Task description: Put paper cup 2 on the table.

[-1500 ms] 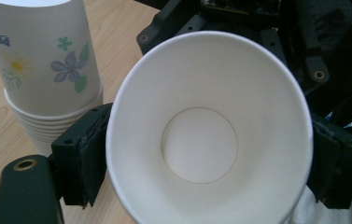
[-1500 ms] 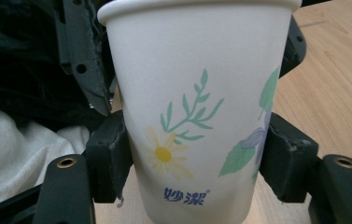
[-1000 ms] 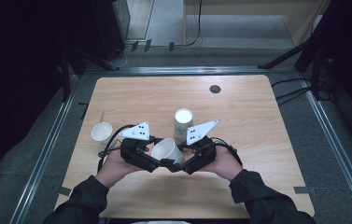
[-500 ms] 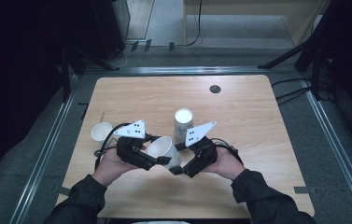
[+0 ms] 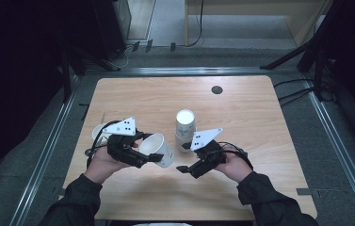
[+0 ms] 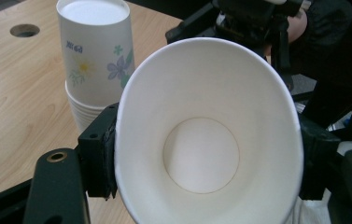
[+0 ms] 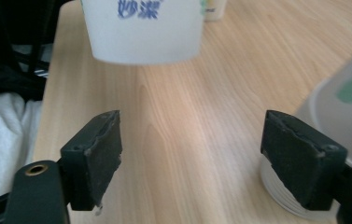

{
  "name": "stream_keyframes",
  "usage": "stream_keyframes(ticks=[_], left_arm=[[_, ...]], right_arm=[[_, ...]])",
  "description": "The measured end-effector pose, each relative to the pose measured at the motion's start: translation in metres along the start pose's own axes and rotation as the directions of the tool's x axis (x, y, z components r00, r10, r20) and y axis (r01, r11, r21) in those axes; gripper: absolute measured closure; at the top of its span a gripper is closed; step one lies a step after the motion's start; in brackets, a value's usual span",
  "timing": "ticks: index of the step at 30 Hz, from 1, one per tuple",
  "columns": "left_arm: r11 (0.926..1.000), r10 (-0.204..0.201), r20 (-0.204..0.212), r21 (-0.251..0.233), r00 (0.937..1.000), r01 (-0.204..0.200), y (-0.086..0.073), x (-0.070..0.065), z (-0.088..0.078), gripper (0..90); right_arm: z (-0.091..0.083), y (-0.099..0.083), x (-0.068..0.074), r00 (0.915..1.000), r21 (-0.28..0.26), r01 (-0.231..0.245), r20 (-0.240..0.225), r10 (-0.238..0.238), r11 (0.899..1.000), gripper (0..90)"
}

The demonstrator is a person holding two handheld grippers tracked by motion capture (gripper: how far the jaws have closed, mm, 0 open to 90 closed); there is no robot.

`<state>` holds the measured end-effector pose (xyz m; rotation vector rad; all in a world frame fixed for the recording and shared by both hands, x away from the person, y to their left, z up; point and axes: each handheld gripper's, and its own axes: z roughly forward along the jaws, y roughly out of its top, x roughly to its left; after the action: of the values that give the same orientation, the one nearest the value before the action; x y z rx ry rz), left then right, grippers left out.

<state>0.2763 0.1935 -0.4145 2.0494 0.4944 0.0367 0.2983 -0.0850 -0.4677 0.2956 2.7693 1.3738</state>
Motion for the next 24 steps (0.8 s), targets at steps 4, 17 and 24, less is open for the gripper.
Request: stream_keyframes(ticks=[4, 17, 24], left_arm=[[0.9996, 0.017, -0.024, 0.025, 0.9996, -0.016, -0.002, 0.000, -0.001, 26.6], [0.9961, 0.025, -0.054, 0.085, 0.9982, -0.021, -0.008, 0.005, -0.004, 26.4], [0.9947, 0.020, -0.071, 0.102, 0.9973, -0.012, -0.015, 0.010, -0.009, 26.4]], right_arm=[[-0.007, -0.003, -0.002, 0.9999, -0.008, 0.007, 0.012, -0.007, 1.000, 21.4], [-0.032, -0.012, -0.005, 0.9950, -0.038, -0.018, 0.097, 0.022, 0.999, 21.4], [-0.044, -0.017, -0.011, 0.9862, -0.057, -0.043, 0.158, 0.051, 0.997, 21.3]])
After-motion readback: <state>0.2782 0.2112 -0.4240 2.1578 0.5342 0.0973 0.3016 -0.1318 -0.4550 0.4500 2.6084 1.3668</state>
